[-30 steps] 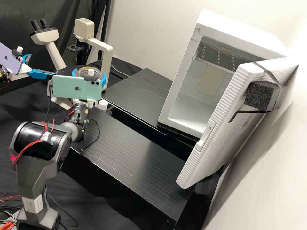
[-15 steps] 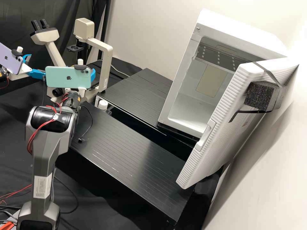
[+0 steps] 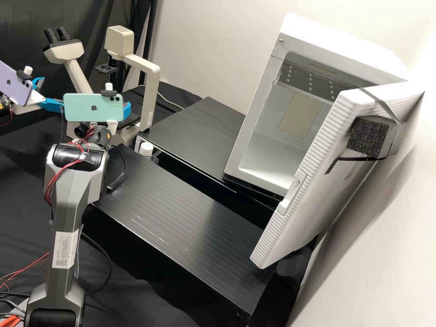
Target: Take out the petri dish and place it under the microscope.
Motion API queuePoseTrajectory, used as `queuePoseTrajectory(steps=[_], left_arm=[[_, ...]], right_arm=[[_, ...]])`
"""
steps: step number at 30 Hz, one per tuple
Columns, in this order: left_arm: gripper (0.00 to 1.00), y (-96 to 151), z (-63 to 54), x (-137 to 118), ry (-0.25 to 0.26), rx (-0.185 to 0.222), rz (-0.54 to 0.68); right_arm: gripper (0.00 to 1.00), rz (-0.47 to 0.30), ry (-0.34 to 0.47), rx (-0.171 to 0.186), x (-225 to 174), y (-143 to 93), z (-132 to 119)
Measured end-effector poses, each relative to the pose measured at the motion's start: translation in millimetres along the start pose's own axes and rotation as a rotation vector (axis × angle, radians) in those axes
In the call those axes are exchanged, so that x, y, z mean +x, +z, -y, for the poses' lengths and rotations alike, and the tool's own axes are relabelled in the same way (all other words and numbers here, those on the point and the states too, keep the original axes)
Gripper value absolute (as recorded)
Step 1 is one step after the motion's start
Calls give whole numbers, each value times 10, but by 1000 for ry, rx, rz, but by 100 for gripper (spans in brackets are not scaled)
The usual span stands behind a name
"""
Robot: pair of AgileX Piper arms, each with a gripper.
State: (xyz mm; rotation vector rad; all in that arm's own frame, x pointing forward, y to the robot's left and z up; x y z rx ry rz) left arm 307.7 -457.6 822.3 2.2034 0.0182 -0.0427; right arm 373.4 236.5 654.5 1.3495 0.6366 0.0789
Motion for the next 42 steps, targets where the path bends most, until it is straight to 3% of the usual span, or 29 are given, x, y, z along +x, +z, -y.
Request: queuePoseTrajectory(steps=[3,8,15,23,42], left_arm=[[100,0,0,0,0,0,0],[100,0,0,0,0,0,0],[100,0,0,0,0,0,0],[100,0,0,0,0,0,0],[100,0,0,0,0,0,0]], right_arm=[[0,2,3,-16,82,15,19],[0,42,1,22,223,100,101],[0,39,19,32,355,132,143],[0,56,37,72,498,160,154],[0,75,44,76,799,187,178]])
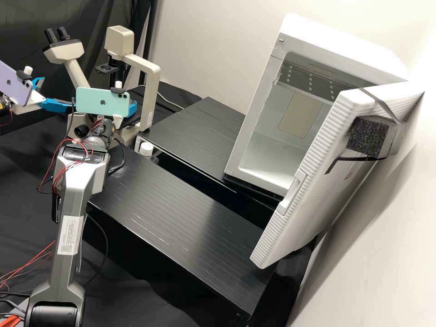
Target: Take out the petri dish and place it under the microscope.
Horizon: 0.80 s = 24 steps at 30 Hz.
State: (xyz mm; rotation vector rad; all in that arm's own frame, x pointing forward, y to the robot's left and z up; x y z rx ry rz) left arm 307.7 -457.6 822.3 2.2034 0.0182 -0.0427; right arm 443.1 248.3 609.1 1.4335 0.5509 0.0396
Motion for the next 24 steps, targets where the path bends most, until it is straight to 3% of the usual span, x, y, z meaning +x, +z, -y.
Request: queuePoseTrajectory(steps=[11,12,17,24], left_arm=[[100,0,0,0,0,0,0],[100,0,0,0,0,0,0],[100,0,0,0,0,0,0],[100,0,0,0,0,0,0]], right_arm=[[0,4,-2,2,27,-20,-22],[100,3,-1,3,30,-25,-28],[100,4,-7,-1,42,-35,-33],[100,9,-19,-37,42,-30,-22]])
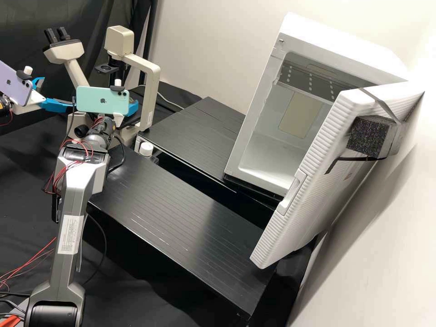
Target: Take out the petri dish and place it under the microscope.
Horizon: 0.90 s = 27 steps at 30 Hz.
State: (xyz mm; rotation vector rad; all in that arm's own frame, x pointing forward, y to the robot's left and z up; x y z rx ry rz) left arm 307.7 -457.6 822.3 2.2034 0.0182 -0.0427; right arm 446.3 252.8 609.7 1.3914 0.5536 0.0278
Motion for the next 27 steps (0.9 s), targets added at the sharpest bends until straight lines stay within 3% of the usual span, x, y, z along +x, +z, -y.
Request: queuePoseTrajectory(steps=[7,16,22,27], left_arm=[[100,0,0,0,0,0,0],[100,0,0,0,0,0,0],[100,0,0,0,0,0,0],[100,0,0,0,0,0,0]], right_arm=[[100,14,-15,-8,-32,63,75],[100,-22,4,49,-358,33,-31],[100,-54,36,39,-777,35,-97],[100,-96,128,20,-1190,40,-198]])
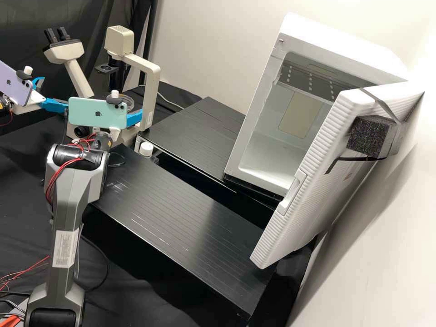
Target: Take out the petri dish and place it under the microscope.
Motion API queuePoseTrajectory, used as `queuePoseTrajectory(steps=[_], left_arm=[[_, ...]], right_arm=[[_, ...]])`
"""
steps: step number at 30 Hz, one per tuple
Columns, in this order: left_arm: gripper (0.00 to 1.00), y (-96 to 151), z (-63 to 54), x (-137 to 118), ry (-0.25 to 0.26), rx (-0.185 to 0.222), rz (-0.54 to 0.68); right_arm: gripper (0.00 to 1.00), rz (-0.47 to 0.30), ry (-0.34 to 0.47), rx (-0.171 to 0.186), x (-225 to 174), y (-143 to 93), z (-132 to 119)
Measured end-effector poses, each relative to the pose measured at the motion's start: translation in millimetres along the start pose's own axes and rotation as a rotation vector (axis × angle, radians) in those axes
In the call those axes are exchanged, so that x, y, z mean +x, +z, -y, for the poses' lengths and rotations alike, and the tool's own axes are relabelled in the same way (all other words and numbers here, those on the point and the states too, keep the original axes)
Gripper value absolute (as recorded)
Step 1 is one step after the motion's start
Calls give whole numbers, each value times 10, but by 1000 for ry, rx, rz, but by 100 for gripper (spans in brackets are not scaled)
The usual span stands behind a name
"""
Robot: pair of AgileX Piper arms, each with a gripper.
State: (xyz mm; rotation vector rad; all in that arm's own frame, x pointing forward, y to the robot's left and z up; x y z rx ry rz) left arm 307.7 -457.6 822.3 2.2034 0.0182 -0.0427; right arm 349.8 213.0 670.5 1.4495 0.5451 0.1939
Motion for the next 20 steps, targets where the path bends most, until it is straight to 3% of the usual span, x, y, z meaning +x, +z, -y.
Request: queuePoseTrajectory(steps=[3,7,12,20], left_arm=[[100,0,0,0,0,0,0],[100,0,0,0,0,0,0],[100,0,0,0,0,0,0],[100,0,0,0,0,0,0]], right_arm=[[100,-14,59,-37,-270,8,-63],[100,-27,134,-44,-620,-2,-122],[100,0,101,-59,-977,51,-114],[100,30,6,6,-1470,205,-104]])
